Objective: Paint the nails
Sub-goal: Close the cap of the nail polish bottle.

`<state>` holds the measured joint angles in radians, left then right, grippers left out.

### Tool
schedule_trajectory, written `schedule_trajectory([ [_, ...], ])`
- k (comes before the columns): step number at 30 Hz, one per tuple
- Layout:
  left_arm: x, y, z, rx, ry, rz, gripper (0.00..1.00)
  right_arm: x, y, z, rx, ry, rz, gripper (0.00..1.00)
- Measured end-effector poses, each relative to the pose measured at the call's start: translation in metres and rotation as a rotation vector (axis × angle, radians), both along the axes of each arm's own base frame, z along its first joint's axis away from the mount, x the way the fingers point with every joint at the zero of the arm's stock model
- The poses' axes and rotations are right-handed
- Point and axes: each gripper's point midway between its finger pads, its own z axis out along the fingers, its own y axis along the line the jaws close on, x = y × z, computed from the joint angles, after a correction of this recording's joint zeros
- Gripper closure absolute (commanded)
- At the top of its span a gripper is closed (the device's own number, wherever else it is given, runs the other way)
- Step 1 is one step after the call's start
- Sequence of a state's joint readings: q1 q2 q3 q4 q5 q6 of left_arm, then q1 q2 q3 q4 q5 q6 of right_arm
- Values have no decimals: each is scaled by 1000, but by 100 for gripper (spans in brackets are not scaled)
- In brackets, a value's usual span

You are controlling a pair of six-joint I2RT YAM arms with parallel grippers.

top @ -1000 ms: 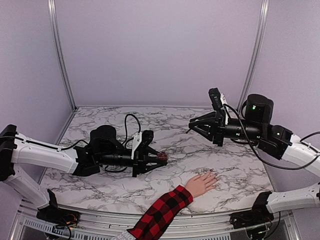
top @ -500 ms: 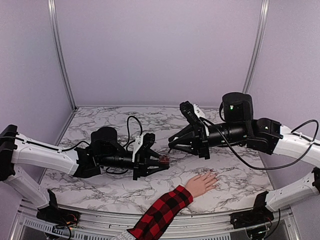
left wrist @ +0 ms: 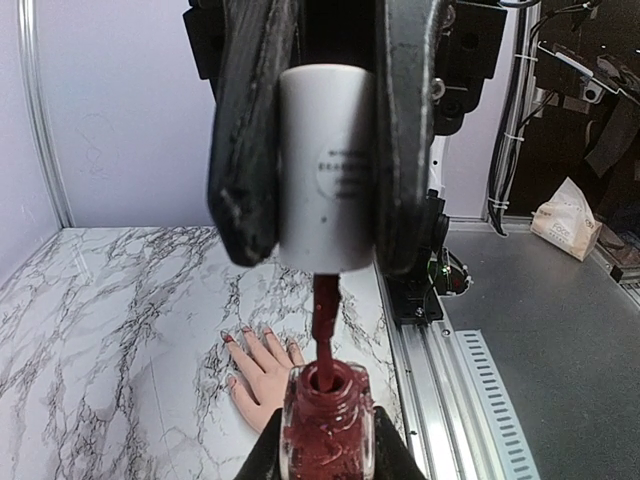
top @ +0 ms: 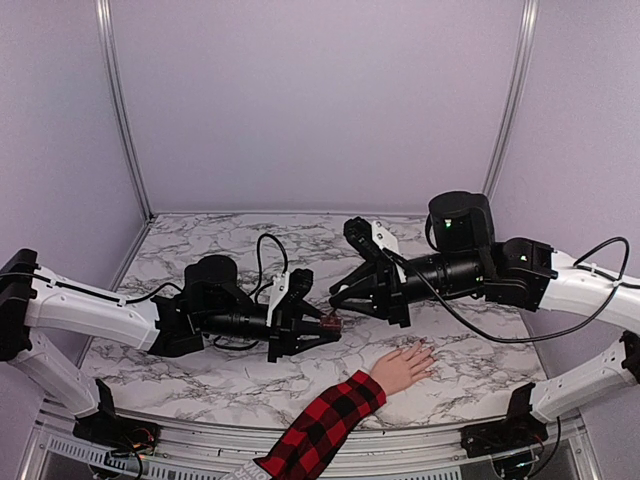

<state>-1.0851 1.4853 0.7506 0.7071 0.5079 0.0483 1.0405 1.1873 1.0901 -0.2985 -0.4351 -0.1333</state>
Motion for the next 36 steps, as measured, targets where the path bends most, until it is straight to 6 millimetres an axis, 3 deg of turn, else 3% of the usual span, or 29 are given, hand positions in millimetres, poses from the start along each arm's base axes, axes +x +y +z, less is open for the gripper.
schedule_trajectory([
  [20, 1, -3, 1, -3, -1, -1, 100, 3, -1, -7, -28, -10, -12, 100],
  [36, 5, -5, 0, 1, -1, 13, 100, 5, 5, -32, -140, 28, 0, 100],
])
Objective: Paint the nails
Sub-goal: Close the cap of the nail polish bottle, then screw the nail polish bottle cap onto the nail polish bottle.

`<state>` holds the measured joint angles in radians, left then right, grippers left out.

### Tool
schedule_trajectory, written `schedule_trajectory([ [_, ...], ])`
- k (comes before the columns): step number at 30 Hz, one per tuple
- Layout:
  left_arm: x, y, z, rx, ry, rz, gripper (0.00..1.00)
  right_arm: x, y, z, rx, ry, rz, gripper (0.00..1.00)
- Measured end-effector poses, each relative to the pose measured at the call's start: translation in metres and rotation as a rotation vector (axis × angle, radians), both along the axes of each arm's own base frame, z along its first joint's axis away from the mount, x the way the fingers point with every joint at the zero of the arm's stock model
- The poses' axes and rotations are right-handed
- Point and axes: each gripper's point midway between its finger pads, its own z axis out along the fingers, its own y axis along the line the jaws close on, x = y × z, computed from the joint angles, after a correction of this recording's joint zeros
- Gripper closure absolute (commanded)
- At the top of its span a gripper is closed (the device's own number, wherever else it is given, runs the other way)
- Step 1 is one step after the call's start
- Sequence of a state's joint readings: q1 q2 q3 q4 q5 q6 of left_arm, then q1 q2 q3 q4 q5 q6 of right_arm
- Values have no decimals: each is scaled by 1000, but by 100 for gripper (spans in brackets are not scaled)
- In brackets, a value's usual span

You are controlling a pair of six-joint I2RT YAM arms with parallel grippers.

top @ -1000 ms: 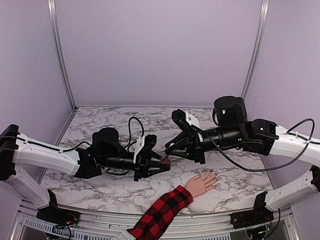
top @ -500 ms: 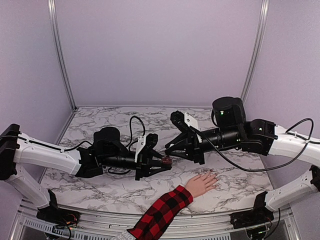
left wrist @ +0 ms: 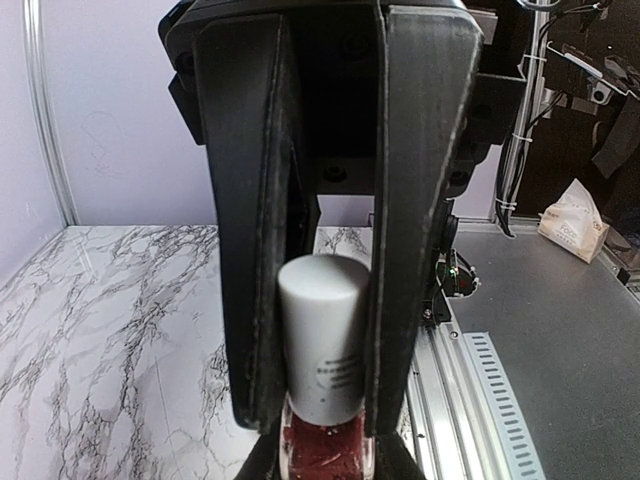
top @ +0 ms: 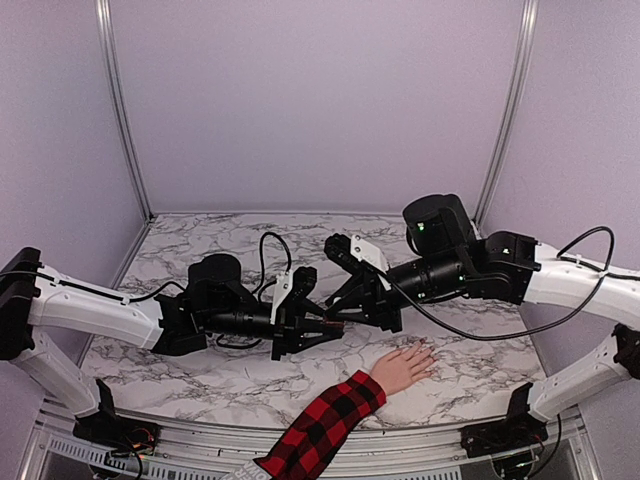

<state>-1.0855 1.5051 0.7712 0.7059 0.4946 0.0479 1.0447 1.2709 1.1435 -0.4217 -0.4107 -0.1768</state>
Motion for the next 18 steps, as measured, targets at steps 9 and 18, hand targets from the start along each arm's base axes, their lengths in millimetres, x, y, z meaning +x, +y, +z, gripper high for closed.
schedule_trajectory([
  [9, 2, 1, -5, 19, 7, 13, 100, 3, 2, -6, -63, 22, -5, 100],
  [18, 4, 1, -13, 49, 17, 27, 100, 6, 2, -15, -118, 40, -19, 88],
])
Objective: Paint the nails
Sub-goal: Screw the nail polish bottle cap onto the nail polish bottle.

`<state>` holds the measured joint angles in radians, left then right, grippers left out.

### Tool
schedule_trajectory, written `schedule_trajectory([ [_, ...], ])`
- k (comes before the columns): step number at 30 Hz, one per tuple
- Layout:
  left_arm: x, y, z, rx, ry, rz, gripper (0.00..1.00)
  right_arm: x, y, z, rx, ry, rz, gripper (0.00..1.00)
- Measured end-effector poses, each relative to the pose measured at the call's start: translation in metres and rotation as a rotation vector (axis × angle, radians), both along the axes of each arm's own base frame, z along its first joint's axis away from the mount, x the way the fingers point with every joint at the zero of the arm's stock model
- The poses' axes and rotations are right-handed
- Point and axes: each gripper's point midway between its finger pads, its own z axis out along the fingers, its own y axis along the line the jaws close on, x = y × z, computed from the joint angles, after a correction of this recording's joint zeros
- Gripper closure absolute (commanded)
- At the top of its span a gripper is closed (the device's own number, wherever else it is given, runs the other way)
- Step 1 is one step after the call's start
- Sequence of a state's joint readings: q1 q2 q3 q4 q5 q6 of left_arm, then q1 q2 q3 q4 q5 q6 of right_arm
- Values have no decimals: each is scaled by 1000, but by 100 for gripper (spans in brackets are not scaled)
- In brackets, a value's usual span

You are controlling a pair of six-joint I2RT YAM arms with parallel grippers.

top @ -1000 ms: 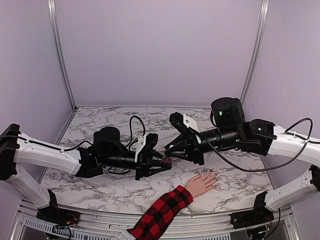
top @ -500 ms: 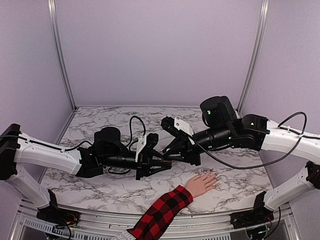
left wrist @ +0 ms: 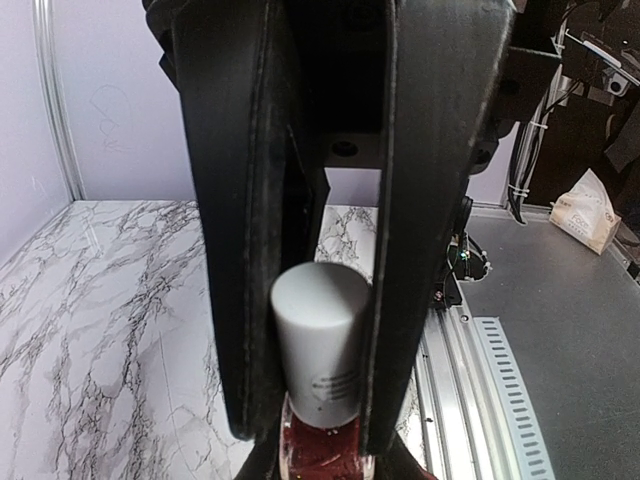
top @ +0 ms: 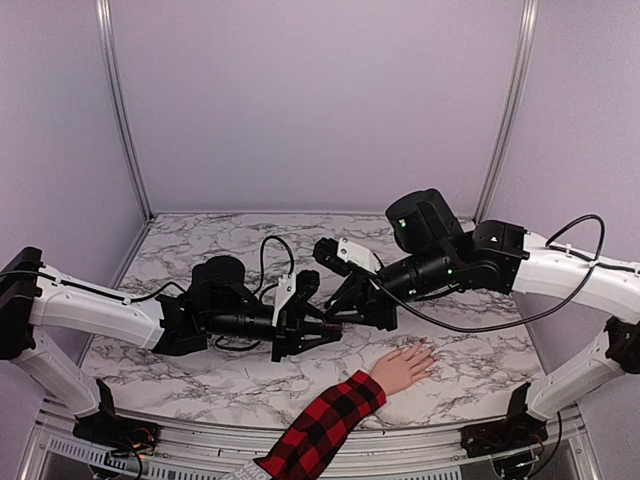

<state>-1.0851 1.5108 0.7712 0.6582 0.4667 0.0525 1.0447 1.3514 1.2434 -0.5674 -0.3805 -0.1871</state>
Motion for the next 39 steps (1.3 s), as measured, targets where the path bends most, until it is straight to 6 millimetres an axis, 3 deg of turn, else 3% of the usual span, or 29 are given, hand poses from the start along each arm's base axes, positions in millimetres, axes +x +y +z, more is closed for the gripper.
schedule_trajectory([
  [7, 1, 0, 0, 0, -2, 6, 100, 2, 0, 0, -8, -3, -8, 79],
  [15, 2, -1, 5, -11, -19, 8, 100, 4, -3, 3, -7, -18, -26, 52],
  [22, 3, -3, 12, -28, -28, 7, 100, 4, -8, 11, 14, -41, -41, 43],
  [33, 0, -3, 12, -30, -25, -13, 100, -1, -25, 19, 84, -92, -59, 41],
  [39, -7, -3, 12, -34, -19, -54, 100, -8, -28, 40, 162, -130, -34, 46],
])
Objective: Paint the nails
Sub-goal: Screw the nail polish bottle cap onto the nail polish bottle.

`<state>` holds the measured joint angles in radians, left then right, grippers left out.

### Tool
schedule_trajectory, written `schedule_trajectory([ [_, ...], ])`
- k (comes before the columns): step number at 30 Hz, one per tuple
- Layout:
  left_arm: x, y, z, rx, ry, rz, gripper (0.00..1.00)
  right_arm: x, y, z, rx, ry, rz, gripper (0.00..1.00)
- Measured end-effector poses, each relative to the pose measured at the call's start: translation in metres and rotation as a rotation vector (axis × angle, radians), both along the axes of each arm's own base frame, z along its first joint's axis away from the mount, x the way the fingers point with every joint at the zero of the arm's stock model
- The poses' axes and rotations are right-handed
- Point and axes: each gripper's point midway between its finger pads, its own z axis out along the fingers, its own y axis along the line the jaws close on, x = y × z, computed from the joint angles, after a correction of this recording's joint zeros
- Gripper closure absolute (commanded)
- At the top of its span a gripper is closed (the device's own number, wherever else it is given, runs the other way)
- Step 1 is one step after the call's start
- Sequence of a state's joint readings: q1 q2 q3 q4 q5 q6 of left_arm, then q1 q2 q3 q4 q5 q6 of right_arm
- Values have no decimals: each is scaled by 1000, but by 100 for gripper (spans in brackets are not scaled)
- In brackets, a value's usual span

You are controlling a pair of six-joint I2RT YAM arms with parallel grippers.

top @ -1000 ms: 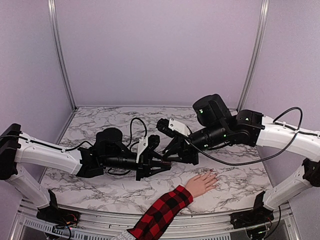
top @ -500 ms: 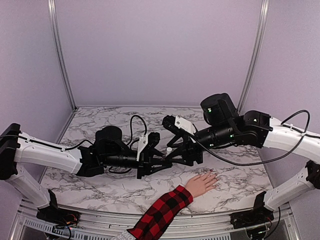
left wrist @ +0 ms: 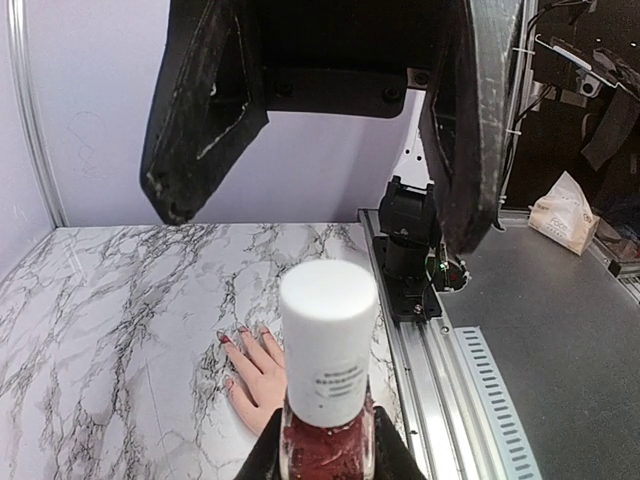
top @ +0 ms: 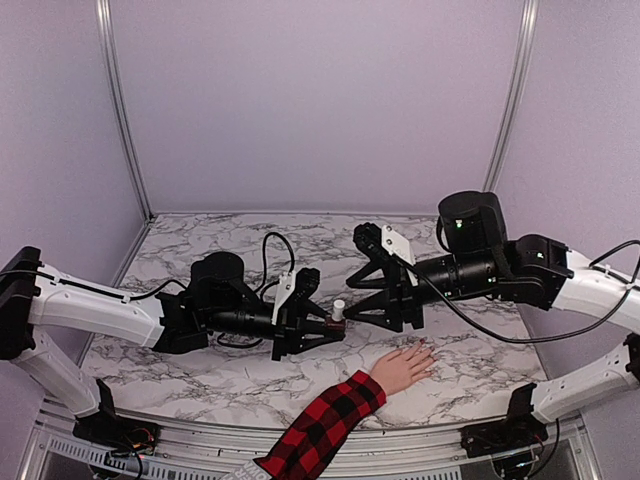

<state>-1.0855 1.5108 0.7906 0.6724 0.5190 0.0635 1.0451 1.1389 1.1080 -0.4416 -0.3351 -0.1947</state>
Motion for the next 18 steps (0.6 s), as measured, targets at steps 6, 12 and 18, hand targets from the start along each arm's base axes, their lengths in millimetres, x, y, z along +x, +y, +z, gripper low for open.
schedule_trajectory([
  [6, -7, -1, 5, -13, 5, -44, 100, -10, 8, 0, 8, 5, 85, 55],
  [12, -14, -2, 12, -29, 7, -86, 100, -20, 14, -4, 8, 18, 165, 65],
  [18, -18, -2, 15, -34, 8, -112, 100, -26, 15, -3, 16, 20, 205, 82],
])
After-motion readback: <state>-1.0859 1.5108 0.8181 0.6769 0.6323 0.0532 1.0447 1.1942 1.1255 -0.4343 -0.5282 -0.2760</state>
